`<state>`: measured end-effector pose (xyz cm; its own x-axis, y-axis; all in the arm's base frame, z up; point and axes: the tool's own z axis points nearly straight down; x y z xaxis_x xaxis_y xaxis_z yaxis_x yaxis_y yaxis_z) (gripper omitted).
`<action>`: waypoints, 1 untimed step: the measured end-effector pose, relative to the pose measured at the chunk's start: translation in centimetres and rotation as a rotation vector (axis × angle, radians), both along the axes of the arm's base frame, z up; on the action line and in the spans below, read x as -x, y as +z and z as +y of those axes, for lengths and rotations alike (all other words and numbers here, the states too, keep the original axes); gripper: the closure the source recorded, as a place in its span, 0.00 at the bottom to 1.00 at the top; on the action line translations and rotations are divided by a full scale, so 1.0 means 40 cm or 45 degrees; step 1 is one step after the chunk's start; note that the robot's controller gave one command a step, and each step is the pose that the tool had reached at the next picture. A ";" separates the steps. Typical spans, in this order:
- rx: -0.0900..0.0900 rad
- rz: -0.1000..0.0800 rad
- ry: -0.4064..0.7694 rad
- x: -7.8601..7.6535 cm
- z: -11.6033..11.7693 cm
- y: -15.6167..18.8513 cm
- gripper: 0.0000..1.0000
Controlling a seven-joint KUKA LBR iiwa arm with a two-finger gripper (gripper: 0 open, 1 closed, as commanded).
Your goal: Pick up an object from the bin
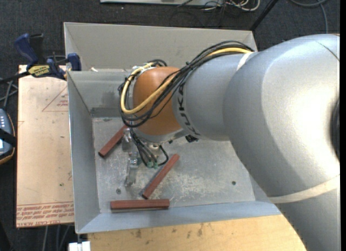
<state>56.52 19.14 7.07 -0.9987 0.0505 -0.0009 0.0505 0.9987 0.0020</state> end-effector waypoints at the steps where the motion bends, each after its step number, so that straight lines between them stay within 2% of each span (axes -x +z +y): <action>1: 0.003 0.002 -0.060 -0.079 0.047 0.010 0.00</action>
Offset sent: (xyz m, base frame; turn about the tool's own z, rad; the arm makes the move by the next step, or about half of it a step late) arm 0.0359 0.0415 -0.0007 0.1621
